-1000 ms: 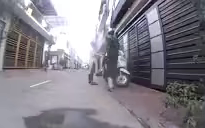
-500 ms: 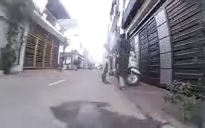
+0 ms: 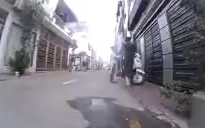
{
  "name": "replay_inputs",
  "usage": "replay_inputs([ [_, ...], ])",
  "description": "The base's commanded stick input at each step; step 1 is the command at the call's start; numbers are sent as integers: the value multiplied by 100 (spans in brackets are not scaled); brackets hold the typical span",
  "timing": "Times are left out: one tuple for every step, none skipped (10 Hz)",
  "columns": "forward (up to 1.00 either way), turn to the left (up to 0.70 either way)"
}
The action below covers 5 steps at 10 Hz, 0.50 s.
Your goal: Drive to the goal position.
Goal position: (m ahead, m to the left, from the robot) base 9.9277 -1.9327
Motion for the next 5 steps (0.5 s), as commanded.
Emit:
replay_inputs([
  [25,0],
  [70,0],
  [70,0],
  [70,0],
  [70,0],
])
